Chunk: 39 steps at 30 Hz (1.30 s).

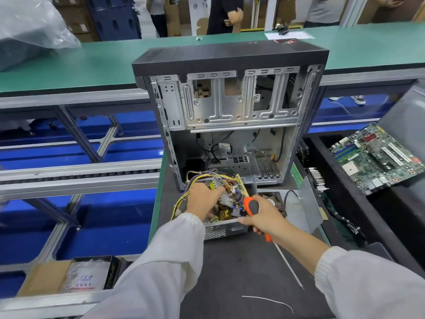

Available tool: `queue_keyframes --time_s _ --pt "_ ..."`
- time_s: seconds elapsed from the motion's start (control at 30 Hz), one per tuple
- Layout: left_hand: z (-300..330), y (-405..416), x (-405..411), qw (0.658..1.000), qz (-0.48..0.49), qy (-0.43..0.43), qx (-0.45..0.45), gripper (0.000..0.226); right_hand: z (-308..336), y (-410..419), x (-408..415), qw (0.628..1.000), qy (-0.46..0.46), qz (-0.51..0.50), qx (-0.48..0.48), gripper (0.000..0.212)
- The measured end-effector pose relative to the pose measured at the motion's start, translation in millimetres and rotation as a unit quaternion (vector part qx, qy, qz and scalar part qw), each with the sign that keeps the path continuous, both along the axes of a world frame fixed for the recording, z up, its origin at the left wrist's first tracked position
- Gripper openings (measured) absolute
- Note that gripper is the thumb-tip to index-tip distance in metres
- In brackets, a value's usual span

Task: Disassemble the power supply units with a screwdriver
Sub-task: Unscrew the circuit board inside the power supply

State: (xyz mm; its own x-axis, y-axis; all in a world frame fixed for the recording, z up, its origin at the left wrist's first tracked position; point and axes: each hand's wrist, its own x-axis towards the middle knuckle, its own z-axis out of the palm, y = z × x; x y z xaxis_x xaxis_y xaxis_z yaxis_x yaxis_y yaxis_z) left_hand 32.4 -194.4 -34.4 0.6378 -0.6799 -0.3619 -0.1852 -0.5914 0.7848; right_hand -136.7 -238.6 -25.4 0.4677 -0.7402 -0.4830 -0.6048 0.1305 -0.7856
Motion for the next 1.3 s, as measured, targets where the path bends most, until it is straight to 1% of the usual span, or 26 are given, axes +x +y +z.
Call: queue_keyframes --time_s 0.1,0.13,0.17,0.23,0.3,0.33,0.4,0.43,0.5,0.6,0.63,0.7,0.73,0.77,0.8,0.83,0.87,0.9,0.93,1.03,1.07,1.1,1.17,1.23,1.3 --pt "-2.0 -1.3 2.1 1.000 0.001 0.002 -0.007 0.039 -8.6 8.0 2.6 0.988 -0.073 -0.115 0.067 0.038" --pt "-2.4 -1.1 2.0 1.000 0.001 0.002 -0.006 0.039 -10.7 11.6 3.6 0.984 -0.087 -0.138 0.075 0.037" --pt "-2.7 -1.0 2.3 1.000 0.000 0.004 -0.004 0.039 -12.3 14.1 4.2 0.984 -0.087 -0.142 0.064 0.037" --pt "-2.9 0.0 4.1 1.000 -0.005 0.012 -0.001 0.039 -11.0 17.3 3.2 0.992 -0.070 -0.102 0.001 0.038" --pt "-1.0 1.2 5.9 1.000 -0.008 0.023 0.001 0.042 -7.3 15.7 -0.9 0.993 -0.038 -0.048 -0.099 0.036" --pt "0.3 1.5 6.3 0.999 -0.012 0.032 0.001 0.042 -5.9 14.4 -3.1 0.987 -0.016 -0.027 -0.158 0.032" --pt "5.2 3.5 6.5 0.998 -0.016 0.055 -0.007 0.041 -6.4 15.4 -5.5 0.961 0.030 -0.003 -0.274 0.023" --pt "8.5 4.1 7.1 0.998 -0.017 0.063 -0.010 0.041 -8.4 17.9 -5.8 0.948 0.033 -0.002 -0.316 0.020" --pt "15.5 5.2 9.6 0.997 -0.015 0.080 -0.017 0.041 -13.7 25.0 -7.7 0.926 -0.010 -0.003 -0.378 0.018" --pt "32.8 7.9 17.8 0.993 0.001 0.107 -0.044 0.046 -19.5 30.7 -17.3 0.897 -0.098 -0.027 -0.430 0.028" --pt "40.1 9.7 20.8 0.992 0.005 0.117 -0.050 0.053 -18.8 29.8 -20.3 0.900 -0.103 -0.042 -0.422 0.028" --pt "52.6 15.0 26.7 0.987 0.015 0.144 -0.070 0.070 -14.2 26.0 -22.5 0.927 -0.089 -0.078 -0.356 0.025" --pt "57.1 18.1 29.0 0.985 0.022 0.152 -0.080 0.074 -10.4 23.3 -21.2 0.941 -0.097 -0.094 -0.309 0.024" --pt "59.9 20.8 30.9 0.985 0.025 0.147 -0.089 0.072 -4.6 21.2 -18.3 0.951 -0.121 -0.105 -0.264 0.021" --pt "62.0 23.2 32.8 0.989 0.021 0.110 -0.098 0.061 3.2 19.5 -14.5 0.955 -0.156 -0.113 -0.224 0.018" --pt "64.4 25.9 34.4 0.994 0.009 0.041 -0.100 0.048 12.8 18.5 -10.3 0.954 -0.194 -0.119 -0.193 0.016" --pt "68.5 28.9 33.6 0.994 -0.004 -0.028 -0.103 0.045 23.2 17.8 -6.2 0.951 -0.228 -0.124 -0.168 0.013" --pt "72.0 31.1 32.2 0.992 -0.014 -0.082 -0.099 0.048 34.5 17.2 -2.0 0.947 -0.256 -0.128 -0.145 0.012" --pt "75.5 33.6 29.6 0.987 -0.024 -0.124 -0.096 0.049 46.3 16.4 1.6 0.944 -0.277 -0.132 -0.118 0.015" --pt "84.4 42.9 20.9 0.978 -0.023 -0.185 -0.096 0.046 76.1 13.4 3.6 0.947 -0.303 -0.104 -0.036 0.042" --pt "87.6 47.0 17.4 0.975 -0.019 -0.199 -0.099 0.046 81.0 12.4 1.5 0.951 -0.299 -0.079 -0.029 0.044" --pt "90.3 51.2 13.4 0.973 -0.013 -0.209 -0.101 0.047 84.6 14.1 -1.4 0.956 -0.286 -0.055 -0.030 0.036" --pt "98.3 57.6 4.9 0.966 -0.010 -0.239 -0.100 0.056 86.3 16.1 -6.2 0.966 -0.256 -0.017 -0.032 0.014" --pt "105.3 63.2 -8.3 0.959 -0.025 -0.263 -0.101 0.062 84.5 16.1 -15.6 0.967 -0.251 0.000 -0.032 0.022" --pt "108.3 69.6 -24.0 0.961 -0.037 -0.256 -0.102 0.062 85.9 16.5 -29.4 0.970 -0.240 0.007 -0.038 0.023"
